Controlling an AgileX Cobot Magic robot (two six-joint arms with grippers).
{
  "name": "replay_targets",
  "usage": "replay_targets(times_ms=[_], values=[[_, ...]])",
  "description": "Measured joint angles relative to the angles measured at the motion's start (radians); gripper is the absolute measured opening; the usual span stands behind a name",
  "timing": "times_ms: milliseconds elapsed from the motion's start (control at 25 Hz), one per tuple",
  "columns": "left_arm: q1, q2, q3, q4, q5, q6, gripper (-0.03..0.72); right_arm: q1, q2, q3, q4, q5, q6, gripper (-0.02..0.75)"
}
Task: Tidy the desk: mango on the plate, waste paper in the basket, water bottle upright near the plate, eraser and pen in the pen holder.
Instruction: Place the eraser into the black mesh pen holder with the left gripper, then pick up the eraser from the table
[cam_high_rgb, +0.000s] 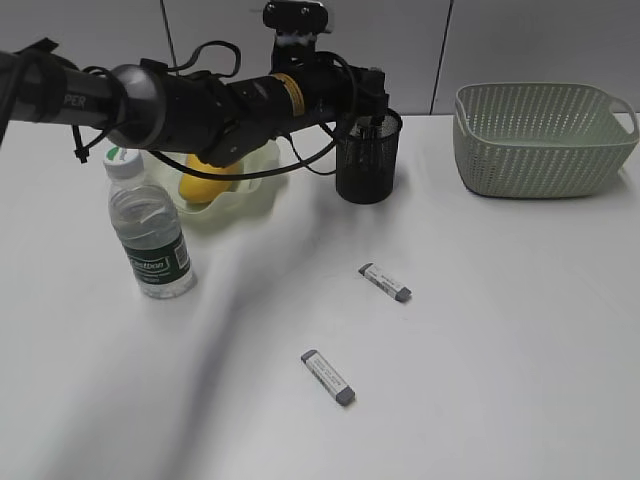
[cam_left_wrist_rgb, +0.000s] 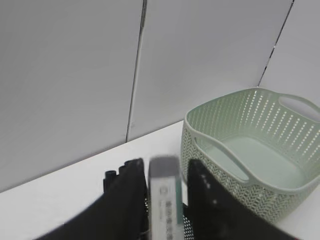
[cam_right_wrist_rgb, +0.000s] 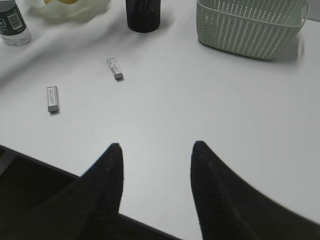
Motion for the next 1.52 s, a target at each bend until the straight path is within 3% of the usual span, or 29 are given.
replay_targets(times_ms=[160, 320, 480, 600, 680, 840, 960, 1160, 1320, 1520], values=[[0.0, 0.001, -0.009, -0.005, -0.003, 0.0, 0.385, 0.0, 0.0, 0.0, 0.0, 0.0, 0.0, 0.361], [0.0, -0.017, -0.012, -0.008, 0.034, 0.0, 0.441, 0.0, 0.0, 0.0, 0.0, 0.0, 0.0, 0.361], [-0.012, -0.139, -0.012, -0.01, 0.301, 0.0, 0.4, 0.0, 0.0, 0.0, 0.0, 0.0, 0.0, 0.361], [-0.038, -0.285, -0.011, -0.021, 0.634, 0.012, 0.292, 0.0, 0.0, 0.0, 0.0, 0.0, 0.0, 0.361], [-0.051, -0.391, 0.019, -0.044, 0.844, 0.089, 0.225, 0.0, 0.0, 0.0, 0.0, 0.0, 0.0, 0.361], [-0.054, -0.654, 0.263, -0.21, 1.034, 0.272, 0.184, 0.0, 0.0, 0.0, 0.0, 0.0, 0.0, 0.361], [-0.054, -0.917, 0.518, -0.302, 1.127, 0.305, 0.186, 0.0, 0.0, 0.0, 0.0, 0.0, 0.0, 0.361], [-0.055, -1.413, 0.85, -0.325, 1.373, 0.311, 0.221, 0.0, 0.0, 0.0, 0.0, 0.0, 0.0, 0.361], [-0.055, -1.777, 0.984, -0.328, 1.5, 0.312, 0.237, 0.0, 0.0, 0.0, -0.001, -0.001, 0.0, 0.361], [-0.055, -2.101, 1.06, -0.324, 1.596, 0.313, 0.238, 0.0, 0.0, 0.0, -0.001, -0.008, 0.0, 0.361]])
